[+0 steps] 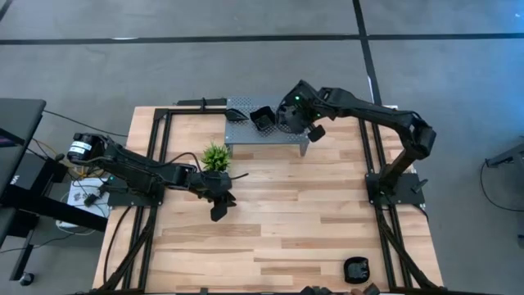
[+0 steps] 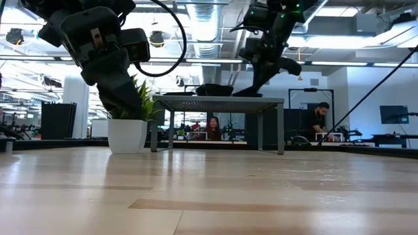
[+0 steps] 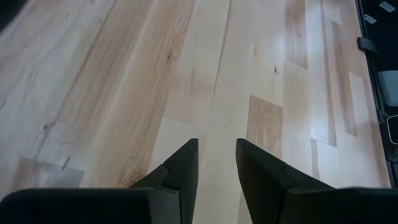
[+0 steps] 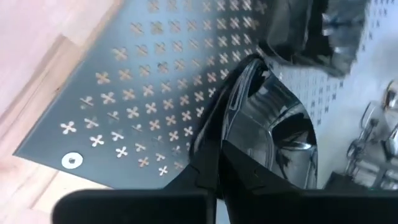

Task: Pick & Place Mini shaped plates
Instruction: Stack the black leaf-shaped plate on top of the black leaf-shaped plate on the shelf

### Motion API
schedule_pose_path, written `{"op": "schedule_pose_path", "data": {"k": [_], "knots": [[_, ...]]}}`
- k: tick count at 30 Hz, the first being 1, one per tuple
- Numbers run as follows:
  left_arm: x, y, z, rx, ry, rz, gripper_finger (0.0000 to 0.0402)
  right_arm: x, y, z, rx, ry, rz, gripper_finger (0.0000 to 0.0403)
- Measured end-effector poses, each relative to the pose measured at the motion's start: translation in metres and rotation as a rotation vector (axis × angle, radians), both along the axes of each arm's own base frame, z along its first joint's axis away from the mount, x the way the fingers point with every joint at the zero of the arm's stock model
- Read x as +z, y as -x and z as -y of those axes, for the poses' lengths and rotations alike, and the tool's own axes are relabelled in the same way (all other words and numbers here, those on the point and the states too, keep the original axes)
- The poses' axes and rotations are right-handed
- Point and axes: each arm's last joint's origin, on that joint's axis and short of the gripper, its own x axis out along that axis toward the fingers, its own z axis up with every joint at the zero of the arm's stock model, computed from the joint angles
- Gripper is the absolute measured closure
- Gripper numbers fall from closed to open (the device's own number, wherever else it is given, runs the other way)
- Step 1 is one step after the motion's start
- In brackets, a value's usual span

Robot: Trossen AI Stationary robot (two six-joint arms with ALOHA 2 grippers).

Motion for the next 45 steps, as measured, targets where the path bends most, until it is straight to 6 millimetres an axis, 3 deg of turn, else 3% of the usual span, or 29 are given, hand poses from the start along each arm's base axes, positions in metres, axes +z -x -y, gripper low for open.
{"op": "schedule_pose_path", "data": {"k": [13, 25, 34, 39, 45], "knots": [[0.000, 0.000, 0.000, 0.000, 0.001, 0.004, 0.0293, 0.001, 0.001, 0.002, -0.249, 0.013, 0.035, 0.0354], [0.000, 0.000, 0.000, 0.000, 0.001, 0.004, 0.0293, 0.003, -0.011, -0.021, -0.176, 0.016, 0.045, 0.0346], [0.000, 0.000, 0.000, 0.000, 0.001, 0.004, 0.0293, 0.039, 0.011, -0.043, -0.242, -0.006, 0.190, 0.0346], [0.000, 0.000, 0.000, 0.000, 0.001, 0.004, 0.0293, 0.063, 0.037, -0.074, -0.371, -0.179, 0.299, 0.0346], [0.000, 0.000, 0.000, 0.000, 0.001, 0.004, 0.0293, 0.076, 0.052, -0.143, -0.431, -0.553, 0.317, 0.0356]]}}
